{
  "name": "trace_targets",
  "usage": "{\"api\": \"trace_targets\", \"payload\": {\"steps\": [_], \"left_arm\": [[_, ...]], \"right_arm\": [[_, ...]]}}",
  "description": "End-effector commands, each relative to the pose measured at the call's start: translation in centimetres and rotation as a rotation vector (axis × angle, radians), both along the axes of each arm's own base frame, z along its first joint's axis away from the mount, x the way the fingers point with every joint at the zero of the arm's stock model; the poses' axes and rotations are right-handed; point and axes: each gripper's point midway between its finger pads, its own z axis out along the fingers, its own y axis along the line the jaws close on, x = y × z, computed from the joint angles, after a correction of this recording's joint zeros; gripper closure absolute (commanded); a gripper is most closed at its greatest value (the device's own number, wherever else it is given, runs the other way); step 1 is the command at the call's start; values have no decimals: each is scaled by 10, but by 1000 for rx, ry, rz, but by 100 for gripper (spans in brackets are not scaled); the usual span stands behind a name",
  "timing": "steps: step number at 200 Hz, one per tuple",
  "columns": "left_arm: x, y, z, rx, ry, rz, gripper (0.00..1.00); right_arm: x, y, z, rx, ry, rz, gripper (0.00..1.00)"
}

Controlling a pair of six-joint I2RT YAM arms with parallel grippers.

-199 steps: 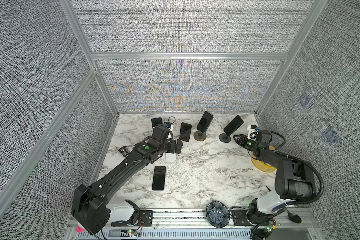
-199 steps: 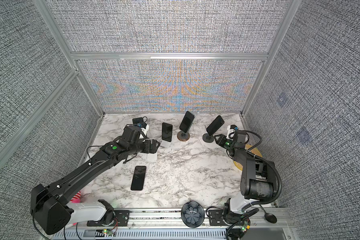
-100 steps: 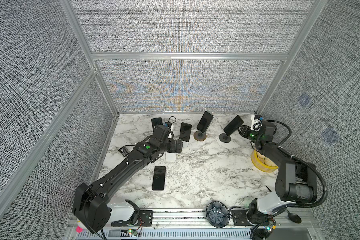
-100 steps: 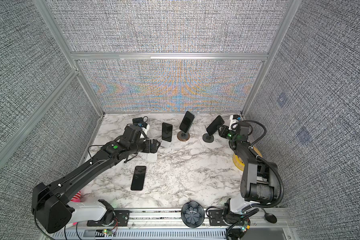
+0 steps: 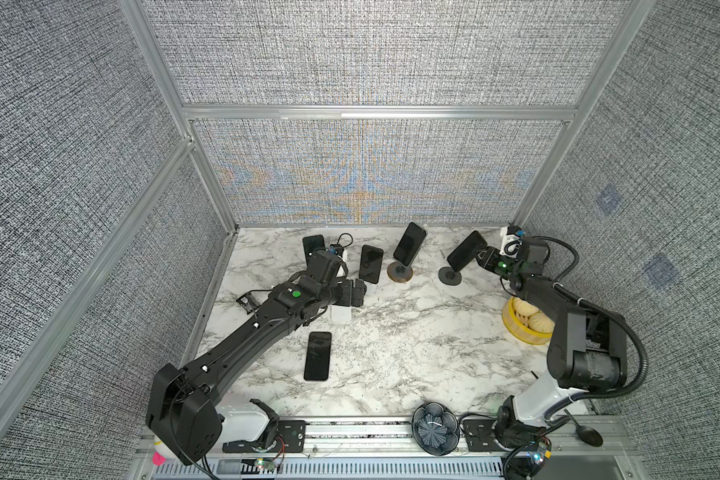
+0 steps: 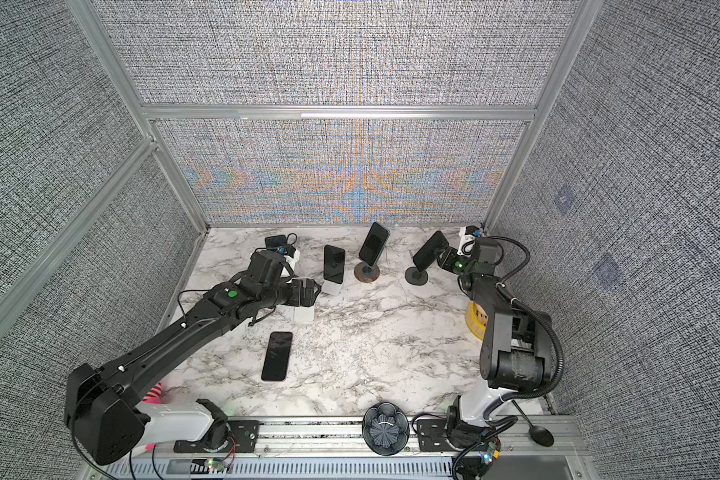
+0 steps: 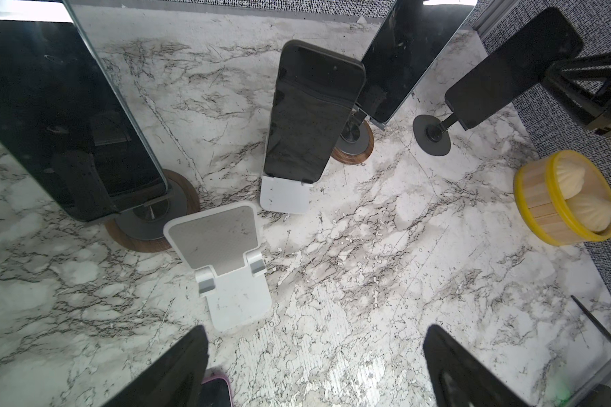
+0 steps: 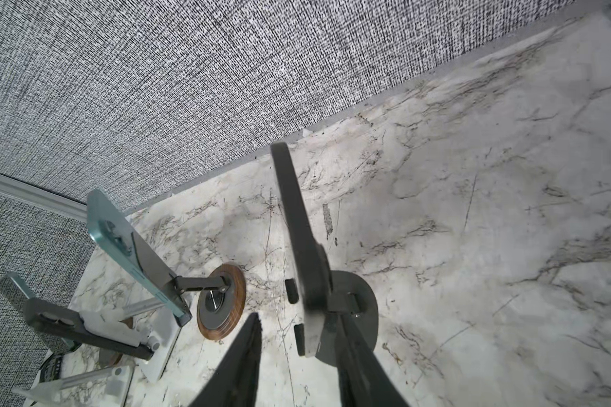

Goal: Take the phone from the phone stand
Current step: 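Position the right gripper around the black phone on the dark round stand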

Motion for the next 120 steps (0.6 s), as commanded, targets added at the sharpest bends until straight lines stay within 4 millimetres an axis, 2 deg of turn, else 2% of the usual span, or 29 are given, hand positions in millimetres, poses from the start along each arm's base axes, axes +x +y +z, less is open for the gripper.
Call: {"api": "trace_targets", "payload": {"steps": [1,41,80,98,120], "left_arm": [[4,-5,5,-19,-17,-8,4],[4,-4,6,-14,-20,-6,4],[5,-6,1,-11,-4,-9,4],[4,-6,0,-12,-1,-12,4],[4,-6,-2,-3,3,-16,4]], "right_arm": [[5,0,3,0,-14,2,70],[8,2,2,10,-22,9,77],[11,0,5,0,-30,7,79],[12,2,6,1,-30,15,85],[13,1,4,2,-22,18,86]]}}
